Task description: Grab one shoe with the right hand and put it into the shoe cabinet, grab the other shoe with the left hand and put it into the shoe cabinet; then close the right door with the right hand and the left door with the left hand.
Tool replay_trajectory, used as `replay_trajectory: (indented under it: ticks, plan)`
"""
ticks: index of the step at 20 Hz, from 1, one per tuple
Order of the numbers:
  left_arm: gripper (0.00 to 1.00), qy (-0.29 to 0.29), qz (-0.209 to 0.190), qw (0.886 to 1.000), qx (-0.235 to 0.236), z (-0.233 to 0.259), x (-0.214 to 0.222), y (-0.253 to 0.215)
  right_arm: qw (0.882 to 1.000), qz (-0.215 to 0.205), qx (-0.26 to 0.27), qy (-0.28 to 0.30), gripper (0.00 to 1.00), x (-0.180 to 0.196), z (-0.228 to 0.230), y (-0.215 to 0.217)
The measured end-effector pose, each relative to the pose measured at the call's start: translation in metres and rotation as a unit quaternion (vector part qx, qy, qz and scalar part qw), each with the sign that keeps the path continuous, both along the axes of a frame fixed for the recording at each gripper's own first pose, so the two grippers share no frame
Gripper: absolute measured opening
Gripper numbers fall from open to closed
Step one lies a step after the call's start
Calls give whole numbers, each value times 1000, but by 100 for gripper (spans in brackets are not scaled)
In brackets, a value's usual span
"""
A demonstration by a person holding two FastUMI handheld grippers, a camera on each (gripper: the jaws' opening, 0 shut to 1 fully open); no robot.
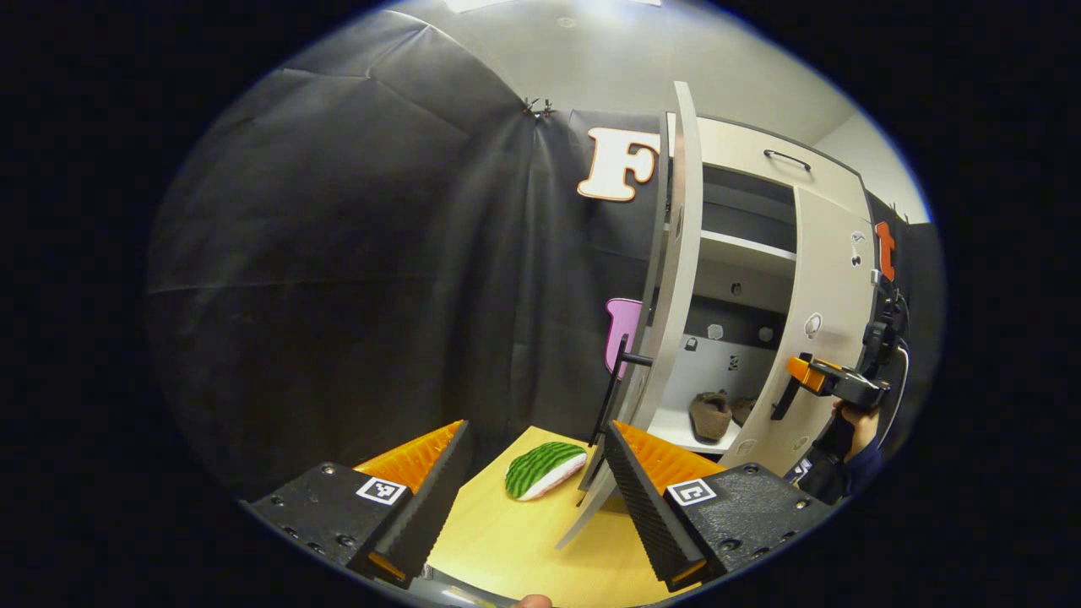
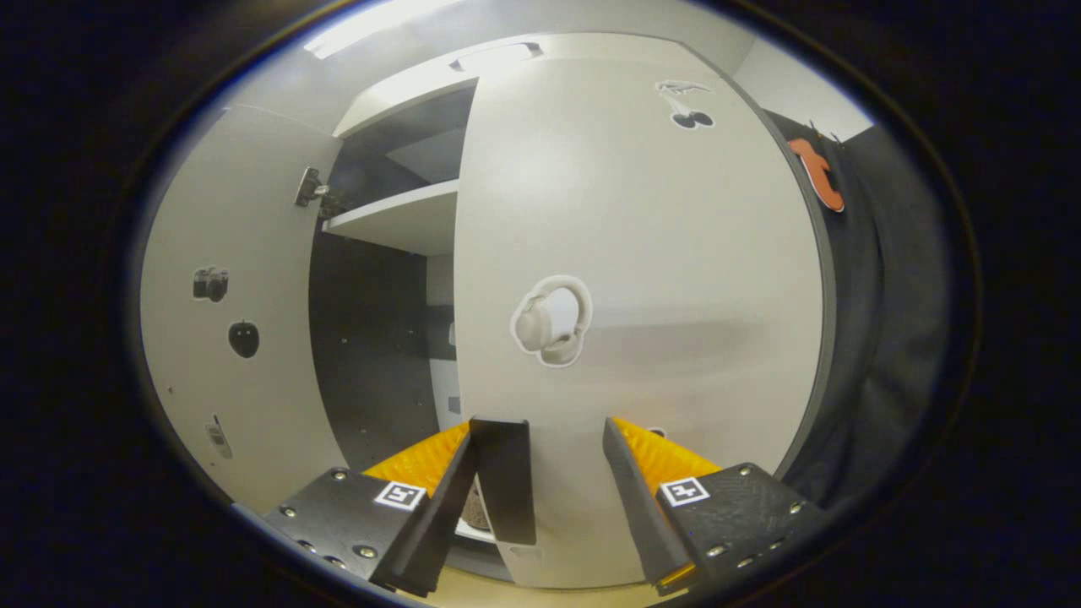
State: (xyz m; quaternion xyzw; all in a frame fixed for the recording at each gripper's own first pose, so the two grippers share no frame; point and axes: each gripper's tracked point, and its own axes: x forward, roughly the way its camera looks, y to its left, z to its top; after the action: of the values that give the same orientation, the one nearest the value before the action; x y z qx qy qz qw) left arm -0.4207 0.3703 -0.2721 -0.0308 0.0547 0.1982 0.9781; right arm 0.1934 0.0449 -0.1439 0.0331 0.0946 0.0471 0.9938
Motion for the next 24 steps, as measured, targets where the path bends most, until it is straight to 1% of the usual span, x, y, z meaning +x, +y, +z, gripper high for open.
replay_trajectory:
  ticks: [2,3,4,5,7,8,9,10,11,12,14,15,16,18,20,22,23,24]
  plan:
    - [94,-5,-10,1000,5,1,8,-1,1000,2,0,3,84,0,-1,0]
    - [92,-8,-18,1000,8,3,12,-2,1000,2,-1,4,86,1,-1,0]
    - [97,-10,-29,999,13,4,16,-3,1000,2,-2,4,86,1,-2,0]
    - [93,-13,-37,999,20,4,19,-3,1000,3,-3,4,86,1,-2,1]
    - [92,-6,-46,998,31,2,22,0,1000,9,-3,7,86,0,-3,1]
    - [97,1,-51,998,37,1,23,0,1000,17,1,11,84,-1,-3,3]
    - [93,7,-58,997,42,0,23,0,1000,23,8,18,86,-3,-5,1]
    - [93,12,-65,997,46,-1,24,0,999,30,18,23,84,-6,-6,0]
    - [93,17,-74,996,47,-2,25,-1,999,36,26,24,86,-10,-5,-1]
    - [96,24,-84,995,45,-3,25,-5,999,37,27,23,86,-17,-5,-3]
    - [91,25,-93,994,45,-2,25,-5,999,31,8,12,86,-33,-2,-16]
    - [89,24,-102,994,41,-2,28,-9,999,32,3,5,84,-38,0,-19]
    - [89,25,-111,993,38,-4,30,-13,999,33,1,0,86,-44,3,-22]
    - [87,27,-126,991,39,-5,32,-16,999,31,-3,-9,84,-53,8,-28]
    - [87,28,-146,988,40,-5,33,-22,999,28,-6,-14,84,-60,12,-33]
    - [87,26,-172,984,33,-7,38,-33,999,25,-7,-18,87,-66,16,-37]
    - [92,25,-185,982,31,-7,39,-39,1000,24,-8,-19,87,-67,17,-39]
    - [92,25,-198,979,33,-8,40,-43,1000,22,-8,-19,86,-69,18,-41]
